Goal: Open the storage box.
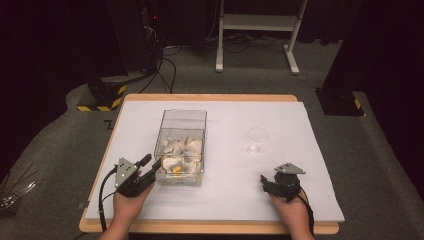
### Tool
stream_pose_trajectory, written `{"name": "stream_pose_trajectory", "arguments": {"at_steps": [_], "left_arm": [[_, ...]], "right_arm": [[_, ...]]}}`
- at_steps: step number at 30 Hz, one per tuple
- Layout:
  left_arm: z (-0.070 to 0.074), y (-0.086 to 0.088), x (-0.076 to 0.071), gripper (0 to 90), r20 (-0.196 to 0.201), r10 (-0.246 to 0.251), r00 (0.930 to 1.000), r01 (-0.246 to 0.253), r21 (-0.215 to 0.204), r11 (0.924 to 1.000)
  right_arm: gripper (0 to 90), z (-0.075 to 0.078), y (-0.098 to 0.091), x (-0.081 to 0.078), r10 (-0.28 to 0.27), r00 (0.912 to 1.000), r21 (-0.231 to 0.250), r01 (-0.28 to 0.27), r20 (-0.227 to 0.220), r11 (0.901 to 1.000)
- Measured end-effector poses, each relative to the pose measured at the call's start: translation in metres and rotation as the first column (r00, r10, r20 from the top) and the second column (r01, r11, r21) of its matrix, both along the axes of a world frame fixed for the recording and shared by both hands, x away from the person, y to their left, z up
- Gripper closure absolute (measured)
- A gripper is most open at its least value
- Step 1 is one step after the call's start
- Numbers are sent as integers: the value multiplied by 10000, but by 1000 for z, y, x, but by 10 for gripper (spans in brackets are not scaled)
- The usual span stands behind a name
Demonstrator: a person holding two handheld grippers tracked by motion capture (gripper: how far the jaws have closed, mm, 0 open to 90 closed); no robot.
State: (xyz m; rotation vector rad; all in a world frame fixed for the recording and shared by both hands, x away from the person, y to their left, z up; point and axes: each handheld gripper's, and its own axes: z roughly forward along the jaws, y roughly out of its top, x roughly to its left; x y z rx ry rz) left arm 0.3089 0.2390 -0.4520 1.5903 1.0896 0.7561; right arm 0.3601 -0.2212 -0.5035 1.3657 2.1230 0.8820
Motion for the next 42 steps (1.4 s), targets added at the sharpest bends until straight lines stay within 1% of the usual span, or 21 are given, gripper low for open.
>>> {"name": "stream_pose_trajectory", "arguments": {"at_steps": [2, 5, 6, 7, 9, 10, 12, 16, 26, 32, 36, 39, 41, 42], "left_arm": [[-1, 0, 0, 578, -39, -27, 10000, 27, 19, 10000], [-3, 1, 1, 617, -143, -21, 9999, 20, -68, 10000], [-5, 3, 2, 631, -299, -30, 9995, 23, -227, 9997], [-5, 3, 2, 639, -299, -30, 9995, 23, -227, 9997], [-8, 5, 4, 660, -468, -115, 9988, 99, -350, 9993], [-9, 5, 4, 663, -468, -148, 9988, 129, -406, 9991], [-9, 4, 3, 687, -427, -152, 9990, 138, -324, 9994], [-9, 2, 1, 721, -401, -175, 9990, 161, -368, 9992], [-9, 3, -9, 741, -351, -202, 9992, 191, -319, 9993], [-9, 2, -15, 747, -289, -192, 9994, 188, -144, 9997], [-8, 1, -12, 746, -260, -64, 9996, 60, -151, 9999], [-10, -1, -5, 722, -279, 52, 9996, -57, -168, 9998], [-11, -2, -2, 711, -310, 84, 9995, -88, -123, 9999], [-12, -3, -2, 705, -298, 77, 9995, -82, -189, 9998]], "right_arm": [[280, 0, 0, 0, 0, 10000, 8, 0, 11, 10000], [281, 0, 0, 0, 21, 10000, -15, -21, 42, 10000], [280, 0, 0, 0, 16, 10000, -29, -16, 52, 10000], [280, 0, 0, 0, 16, 10000, -29, -16, 52, 10000], [281, 0, 0, 0, 15, 10000, -37, -15, 41, 10000], [280, 0, 0, 0, 15, 10000, -30, -15, 49, 10000], [280, 0, 0, 0, 26, 10000, -46, -26, 47, 10000], [281, 0, 0, 0, 13, 10000, -21, -13, 46, 10000], [281, 0, 0, 0, 26, 10000, -46, -25, 75, 10000], [281, 0, 0, 0, 21, 10000, -36, -21, 67, 10000], [282, 0, 0, 0, 28, 10000, -47, -28, 78, 10000], [282, 0, 0, 0, 12, 10000, -1, -12, 33, 10000], [282, 0, 0, 0, 20, 10000, -7, -20, 43, 10000], [282, 0, 0, 0, 14, 10000, -8, -14, 42, 10000]]}}
